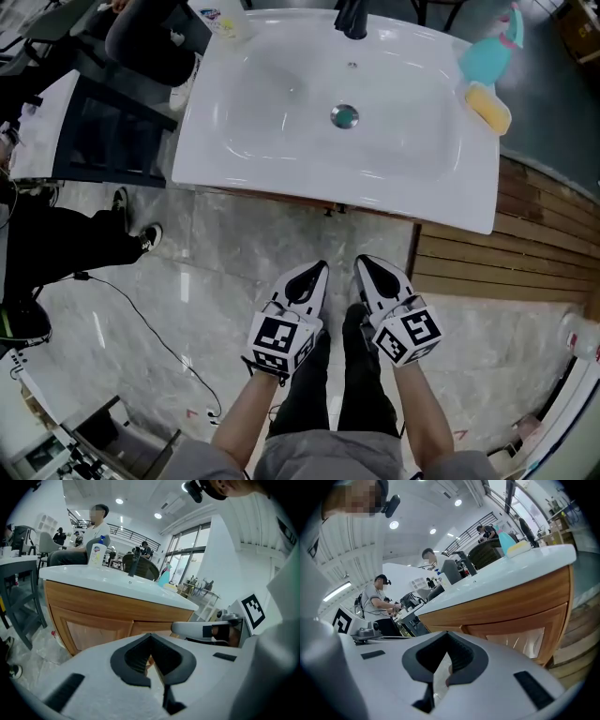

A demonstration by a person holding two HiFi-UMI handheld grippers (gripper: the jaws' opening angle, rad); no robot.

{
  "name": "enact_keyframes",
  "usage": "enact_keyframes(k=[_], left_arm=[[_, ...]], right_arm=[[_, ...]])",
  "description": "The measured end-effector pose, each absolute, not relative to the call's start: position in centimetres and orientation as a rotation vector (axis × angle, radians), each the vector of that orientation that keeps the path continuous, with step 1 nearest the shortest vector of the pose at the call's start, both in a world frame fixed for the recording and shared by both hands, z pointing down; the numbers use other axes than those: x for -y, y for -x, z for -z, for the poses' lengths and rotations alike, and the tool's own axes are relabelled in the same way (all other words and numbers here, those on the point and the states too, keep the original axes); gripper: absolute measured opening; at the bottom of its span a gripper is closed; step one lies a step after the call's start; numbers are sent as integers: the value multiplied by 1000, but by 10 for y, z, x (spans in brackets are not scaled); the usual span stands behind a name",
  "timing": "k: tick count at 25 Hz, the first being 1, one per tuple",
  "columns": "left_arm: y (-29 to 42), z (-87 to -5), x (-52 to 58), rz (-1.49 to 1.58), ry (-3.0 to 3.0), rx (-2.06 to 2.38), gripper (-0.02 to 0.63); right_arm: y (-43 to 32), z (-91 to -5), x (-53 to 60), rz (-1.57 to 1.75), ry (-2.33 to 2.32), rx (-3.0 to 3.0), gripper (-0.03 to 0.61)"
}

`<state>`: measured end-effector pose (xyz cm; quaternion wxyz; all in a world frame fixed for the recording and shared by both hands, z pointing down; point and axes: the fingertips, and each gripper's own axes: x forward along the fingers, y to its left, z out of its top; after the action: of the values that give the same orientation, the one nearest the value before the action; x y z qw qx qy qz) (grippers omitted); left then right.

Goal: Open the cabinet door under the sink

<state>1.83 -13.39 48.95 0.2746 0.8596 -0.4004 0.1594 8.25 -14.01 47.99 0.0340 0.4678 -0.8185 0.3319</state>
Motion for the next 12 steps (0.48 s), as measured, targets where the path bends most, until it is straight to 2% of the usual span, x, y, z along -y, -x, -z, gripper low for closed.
enact_keyframes(k=[12], left_arm=[[-22, -569, 161, -457, -2260, 1105, 3]], right_arm=[[-86, -547, 152, -1093, -1410, 2499, 9]])
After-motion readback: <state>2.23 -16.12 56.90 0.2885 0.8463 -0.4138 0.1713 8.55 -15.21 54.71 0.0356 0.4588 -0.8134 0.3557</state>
